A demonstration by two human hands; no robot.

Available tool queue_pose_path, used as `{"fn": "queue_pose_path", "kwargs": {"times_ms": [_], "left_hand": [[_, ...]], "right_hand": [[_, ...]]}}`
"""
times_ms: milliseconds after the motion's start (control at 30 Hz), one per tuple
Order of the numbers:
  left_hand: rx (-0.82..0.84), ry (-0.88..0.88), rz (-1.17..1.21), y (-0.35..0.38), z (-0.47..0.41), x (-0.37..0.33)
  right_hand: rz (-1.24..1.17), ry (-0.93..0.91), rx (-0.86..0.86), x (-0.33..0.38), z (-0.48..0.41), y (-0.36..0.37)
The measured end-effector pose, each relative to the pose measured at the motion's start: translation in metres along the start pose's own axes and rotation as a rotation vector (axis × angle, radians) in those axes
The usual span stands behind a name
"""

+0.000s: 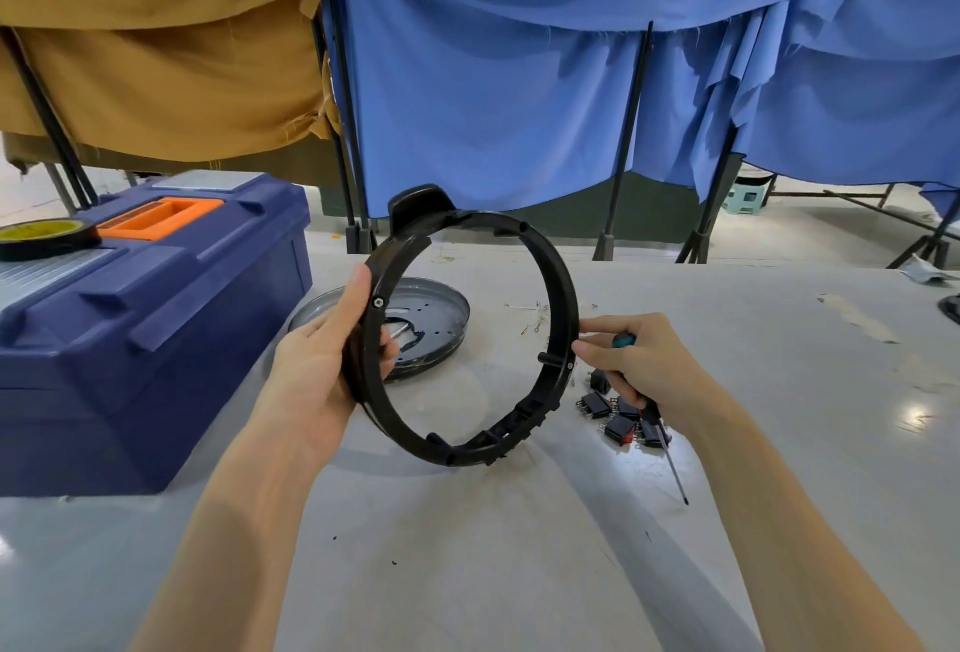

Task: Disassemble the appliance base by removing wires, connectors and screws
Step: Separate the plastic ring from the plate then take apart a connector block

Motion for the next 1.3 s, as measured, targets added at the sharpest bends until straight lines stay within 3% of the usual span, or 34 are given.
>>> {"fn": "queue_pose_path", "kwargs": {"times_ms": [200, 300, 400, 533, 667, 1067, 1300], "left_hand": [[0.139, 0.062, -0.122, 0.005, 0.002, -0.003], [0.104, 0.104, -0.112, 0.01, 0.006, -0.004], [0.044, 0.149, -0.108, 0.013, 0.01, -0.005], [-0.01, 0.191, -0.059, 0.015, 0.016, -0.006], [-0.088, 0.224, -0.015, 0.016, 0.021, -0.004], [-0.162, 0.308, -0.061, 0.022, 0.03, 0.006], [-0.168, 0.352, -0.056, 0.019, 0.03, 0.006]], "right_hand": [[0.02, 0.003, -0.011, -0.001, 0.0, 0.004], [0.034, 0.034, -0.046, -0.002, 0.0, 0.005], [0.031, 0.023, -0.209, 0.001, -0.002, 0.004], [-0.144, -0.149, -0.496, 0.021, 0.0, -0.009], [-0.376, -0.212, -0.574, 0.031, 0.001, -0.013], [-0.077, -0.277, -0.241, 0.026, 0.008, 0.034], [0.654, -0.115, 0.149, 0.034, 0.001, 0.015]]}}
Point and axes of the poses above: each hand's wrist, its own z-axis away from the middle knuckle, its own y-axis out of the palm, x = y × z, the point moved 5 cm from there along -z, towards the middle knuckle, and after that the axes turned 15 degrees about -y, right-handed, at the moved point
